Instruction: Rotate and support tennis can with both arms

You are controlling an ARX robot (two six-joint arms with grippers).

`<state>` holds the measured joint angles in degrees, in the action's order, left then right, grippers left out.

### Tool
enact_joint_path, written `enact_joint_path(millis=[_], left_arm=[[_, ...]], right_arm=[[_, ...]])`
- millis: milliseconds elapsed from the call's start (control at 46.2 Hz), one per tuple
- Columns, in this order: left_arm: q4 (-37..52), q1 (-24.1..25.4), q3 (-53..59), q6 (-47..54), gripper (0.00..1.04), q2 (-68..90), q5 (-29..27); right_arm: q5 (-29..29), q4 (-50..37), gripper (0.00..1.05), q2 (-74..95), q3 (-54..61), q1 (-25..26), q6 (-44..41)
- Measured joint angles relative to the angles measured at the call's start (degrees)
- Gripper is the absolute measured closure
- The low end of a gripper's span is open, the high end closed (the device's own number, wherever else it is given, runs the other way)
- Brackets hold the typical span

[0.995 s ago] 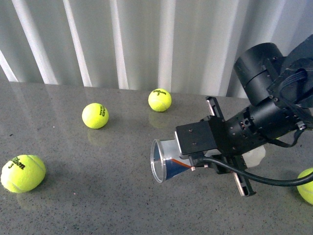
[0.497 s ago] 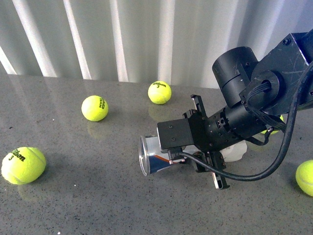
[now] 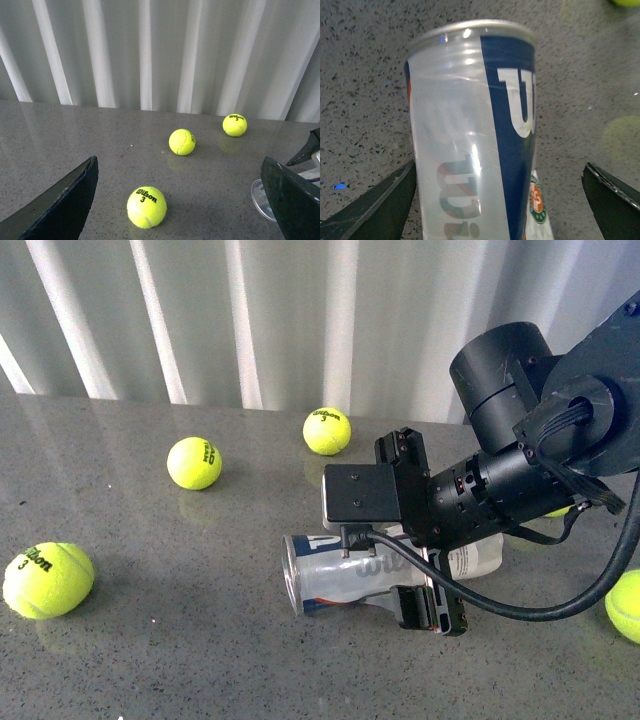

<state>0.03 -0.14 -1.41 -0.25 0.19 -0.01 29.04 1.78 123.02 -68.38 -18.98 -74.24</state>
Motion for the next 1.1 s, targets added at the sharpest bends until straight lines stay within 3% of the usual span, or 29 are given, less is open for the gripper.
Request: enact_joint_path(millis=[238,389,432,497,605,692,822,886,951,1016,1103], left_arm=[[0.0,0.0,0.0,0.0,0.07,0.0,0.0],[0.0,0.0,0.0,0.02,0.07,0.0,-0.02],[0.0,0.0,0.0,0.0,0.07,0.0,-0.02],[0.0,0.0,0.0,0.0,0.07,0.0,0.0],[0.0,0.0,0.0,0.02,0.07,0.0,0.0],[0.0,0.0,0.0,0.0,0.07,0.02,-0.09],[0.0,0.0,0.0,0.02,0.07,-0.04,0.02],[0.0,0.0,0.0,0.02,0.07,-0.02,0.0],[0.0,0.0,0.0,0.0,0.07,-0.04,-0.26],[0.0,0.0,0.0,0.0,0.07,-0.07,-0.22],[0.0,0.0,0.0,0.0,0.07,-0.07,0.0]], right_arm=[[2.16,-0.94,0.07,-6.05,2.95,-1.07,6.69],[3.61,-4.98,0.07,-12.44,4.52,-1.18,22.38],[1.53,-7.87,0.07,-15.47,5.35,-0.87,29.16],[-6.36,-13.49,0.07,-20.17,7.39,0.09,43.41],[-28.3,-14.38,0.07,-26.4,11.85,3.54,66.53],[-33.73,-14.25,0.07,-26.97,13.03,4.9,72.96],[-34.16,-14.36,0.07,-26.93,13.64,5.38,77.61],[-40.89,-33.16,0.19,-26.53,20.11,5.05,75.97],[-40.94,-50.56,0.34,-27.93,28.72,5.6,75.03],[-39.87,-58.07,0.47,-31.34,34.6,6.8,74.62],[-38.97,-60.57,0.66,-37.0,40.76,9.18,74.49]])
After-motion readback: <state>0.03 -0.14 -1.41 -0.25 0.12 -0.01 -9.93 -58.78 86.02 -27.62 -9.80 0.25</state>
